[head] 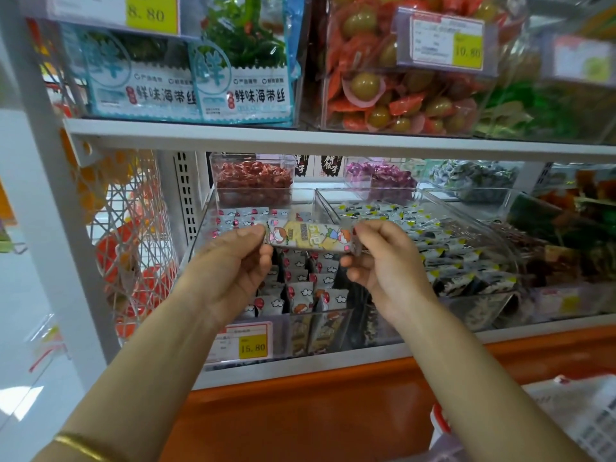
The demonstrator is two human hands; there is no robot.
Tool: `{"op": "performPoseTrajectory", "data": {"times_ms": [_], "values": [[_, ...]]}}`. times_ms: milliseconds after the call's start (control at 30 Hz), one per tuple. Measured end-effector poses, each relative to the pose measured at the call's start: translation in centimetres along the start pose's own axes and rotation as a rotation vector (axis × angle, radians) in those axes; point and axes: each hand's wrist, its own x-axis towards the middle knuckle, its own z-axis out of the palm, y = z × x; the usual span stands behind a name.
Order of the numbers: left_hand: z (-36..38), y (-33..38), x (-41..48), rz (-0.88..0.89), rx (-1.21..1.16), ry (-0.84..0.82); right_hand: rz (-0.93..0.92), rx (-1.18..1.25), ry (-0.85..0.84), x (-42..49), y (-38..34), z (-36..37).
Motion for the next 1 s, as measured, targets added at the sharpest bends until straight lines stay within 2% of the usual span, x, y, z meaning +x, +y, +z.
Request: {"op": "performPoseTrajectory", "data": {"times_ms": [100,200,367,467,700,867,1000], "values": [[-0.1,0.1,0.0,0.085,0.167,-0.056,-0.046,-0.012,-0.01,0.1,0.1,-0.3],[-0.2,0.3,0.0,0.093,0.231,-0.083,-0.155,-0.159,-0.022,0.3,0.5,-0.6],[-0.4,-0.3,0.2,0.252,0.513,-0.018,-0.227,-0.239,-0.103,0.4,0.9,-0.5],[-0.5,-0.4,0.3,0.285,0.612,-0.039,-0.296,-0.378,-0.085,0.4,1.0,-0.7],[0.1,-0.3,-0.5,0.304,0.746,-0.11,-0.374,-0.484,0.018,0.4,0.8,-0.8],[0.7,-0.6,-0.8,0.303,0.757,-0.047,-0.511,-0.635,0.042,-0.2,0.7,-0.4],[0.6,-0.4,-0.7,0.335,0.786,0.013,-0.57,-0.664,-0.002,-0.5,0.7,0.0]]}}
